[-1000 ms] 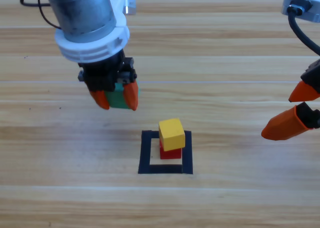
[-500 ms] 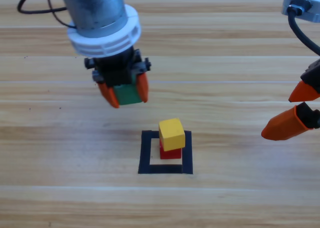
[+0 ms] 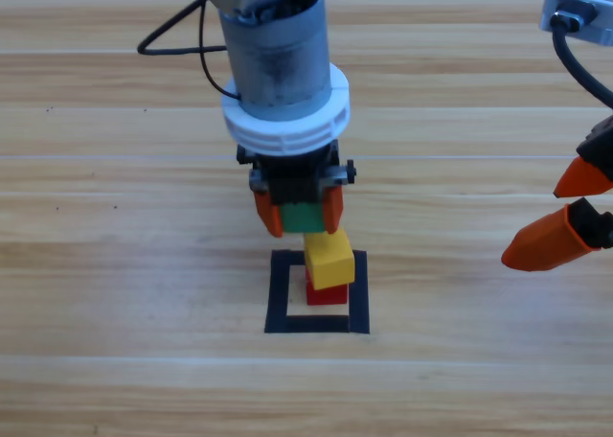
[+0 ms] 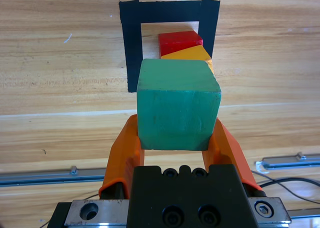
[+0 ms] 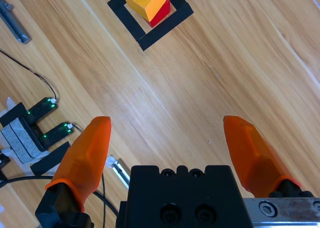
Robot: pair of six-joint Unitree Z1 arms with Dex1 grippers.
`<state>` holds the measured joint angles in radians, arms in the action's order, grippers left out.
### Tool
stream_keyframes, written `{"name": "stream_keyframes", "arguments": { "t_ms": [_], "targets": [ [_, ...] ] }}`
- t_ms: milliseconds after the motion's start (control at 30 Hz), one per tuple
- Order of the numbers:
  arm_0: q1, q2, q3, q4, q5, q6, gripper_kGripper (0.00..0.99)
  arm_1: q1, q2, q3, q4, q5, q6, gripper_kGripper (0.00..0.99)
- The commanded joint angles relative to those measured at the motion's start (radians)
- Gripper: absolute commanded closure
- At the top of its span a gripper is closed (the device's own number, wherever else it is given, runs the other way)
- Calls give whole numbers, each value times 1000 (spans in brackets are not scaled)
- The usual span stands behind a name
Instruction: Stack the blocks in the rectangular block: red at the bottom, yellow in the middle, green on top
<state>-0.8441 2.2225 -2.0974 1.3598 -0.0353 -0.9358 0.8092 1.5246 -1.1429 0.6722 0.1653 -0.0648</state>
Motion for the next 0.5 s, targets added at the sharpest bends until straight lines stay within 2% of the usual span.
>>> {"name": "stream_keyframes", "arguments": {
  "t_ms": [33,500],
  "targets": [
    [-26,71,-24,15,11,29,915,7,52,34,7,-7,-7,0],
    [-27,77,-61,41,21,86,915,7,52,34,7,-4,-10,0]
  ]
}}
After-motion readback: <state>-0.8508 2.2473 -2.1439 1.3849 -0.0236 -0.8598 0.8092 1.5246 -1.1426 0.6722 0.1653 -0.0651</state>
